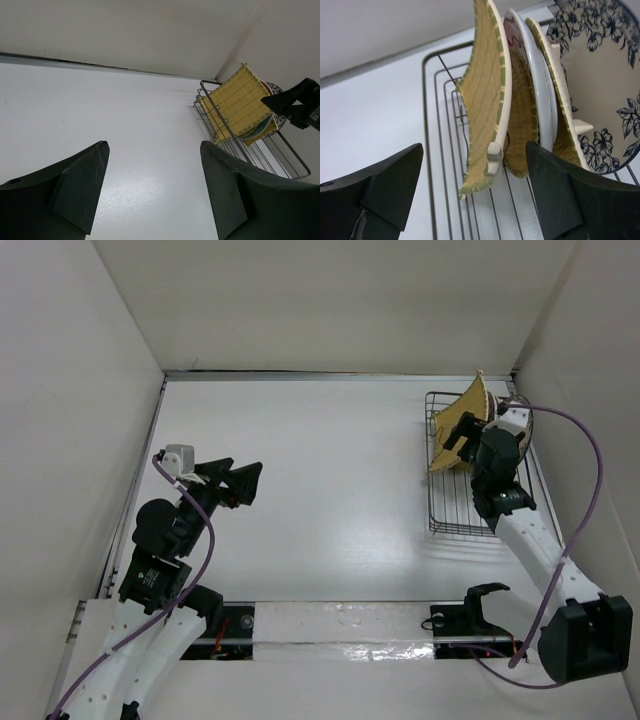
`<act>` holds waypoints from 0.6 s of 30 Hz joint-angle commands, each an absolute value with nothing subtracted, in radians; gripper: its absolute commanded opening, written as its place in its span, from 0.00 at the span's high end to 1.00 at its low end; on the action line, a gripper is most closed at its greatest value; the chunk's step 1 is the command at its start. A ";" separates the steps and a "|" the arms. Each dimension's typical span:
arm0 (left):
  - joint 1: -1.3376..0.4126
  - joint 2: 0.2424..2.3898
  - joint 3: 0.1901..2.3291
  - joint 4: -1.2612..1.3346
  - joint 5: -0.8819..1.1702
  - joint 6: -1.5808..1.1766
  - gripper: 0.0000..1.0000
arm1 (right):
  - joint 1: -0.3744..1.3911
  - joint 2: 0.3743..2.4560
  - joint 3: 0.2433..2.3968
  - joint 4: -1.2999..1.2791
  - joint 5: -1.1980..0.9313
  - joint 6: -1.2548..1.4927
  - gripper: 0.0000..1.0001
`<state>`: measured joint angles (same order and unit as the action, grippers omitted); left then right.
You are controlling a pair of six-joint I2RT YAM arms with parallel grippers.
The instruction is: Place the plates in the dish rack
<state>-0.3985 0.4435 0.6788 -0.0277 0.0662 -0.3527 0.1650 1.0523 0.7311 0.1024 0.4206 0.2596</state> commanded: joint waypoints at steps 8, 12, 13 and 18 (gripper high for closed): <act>-0.403 0.419 0.669 0.002 0.026 -0.333 0.28 | 0.231 0.847 0.815 0.051 0.075 0.354 0.05; -0.394 0.397 0.667 0.002 0.014 -0.325 0.27 | 0.311 0.850 0.815 0.089 -0.061 0.365 0.00; -0.381 0.394 0.666 0.002 0.014 -0.325 0.26 | 0.330 0.853 0.815 0.100 -0.119 0.367 0.00; -0.368 0.391 0.661 0.006 0.011 -0.324 0.26 | 0.483 0.888 0.796 0.244 -0.267 0.377 0.00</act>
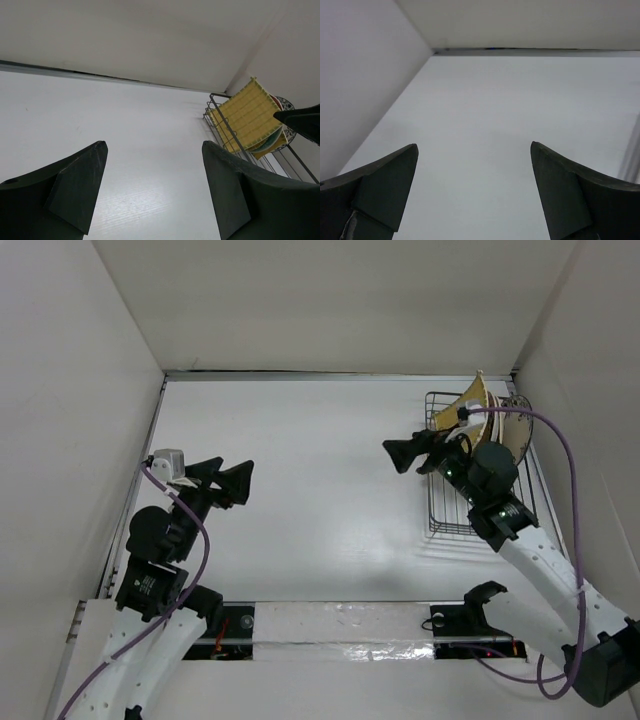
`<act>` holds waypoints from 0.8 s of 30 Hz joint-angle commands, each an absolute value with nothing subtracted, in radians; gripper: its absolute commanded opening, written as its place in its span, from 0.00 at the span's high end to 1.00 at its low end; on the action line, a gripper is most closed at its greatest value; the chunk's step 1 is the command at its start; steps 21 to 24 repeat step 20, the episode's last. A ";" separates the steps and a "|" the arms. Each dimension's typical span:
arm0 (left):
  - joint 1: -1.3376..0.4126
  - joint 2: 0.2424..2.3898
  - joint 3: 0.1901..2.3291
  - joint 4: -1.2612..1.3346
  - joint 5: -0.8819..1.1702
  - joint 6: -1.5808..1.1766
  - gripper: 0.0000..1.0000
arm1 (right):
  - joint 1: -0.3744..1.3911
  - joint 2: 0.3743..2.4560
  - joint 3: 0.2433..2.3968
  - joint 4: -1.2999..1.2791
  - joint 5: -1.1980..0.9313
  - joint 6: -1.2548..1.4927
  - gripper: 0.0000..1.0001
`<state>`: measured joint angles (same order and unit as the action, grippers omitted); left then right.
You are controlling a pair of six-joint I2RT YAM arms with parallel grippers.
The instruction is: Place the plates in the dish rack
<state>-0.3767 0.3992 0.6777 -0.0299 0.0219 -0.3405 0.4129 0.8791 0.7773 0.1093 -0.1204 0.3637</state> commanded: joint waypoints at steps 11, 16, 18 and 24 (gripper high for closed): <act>-0.368 0.405 0.661 0.002 -0.116 -0.272 0.28 | 0.681 1.075 0.792 0.362 -0.301 0.247 0.00; -0.368 0.408 0.653 0.015 -0.132 -0.253 0.29 | 0.681 1.101 0.756 0.416 -0.275 0.233 0.00; -0.368 0.410 0.650 0.020 -0.135 -0.249 0.29 | 0.681 1.101 0.724 0.452 -0.270 0.235 0.00; -0.368 0.416 0.647 0.020 -0.140 -0.247 0.29 | 0.681 1.107 0.704 0.481 -0.247 0.241 0.00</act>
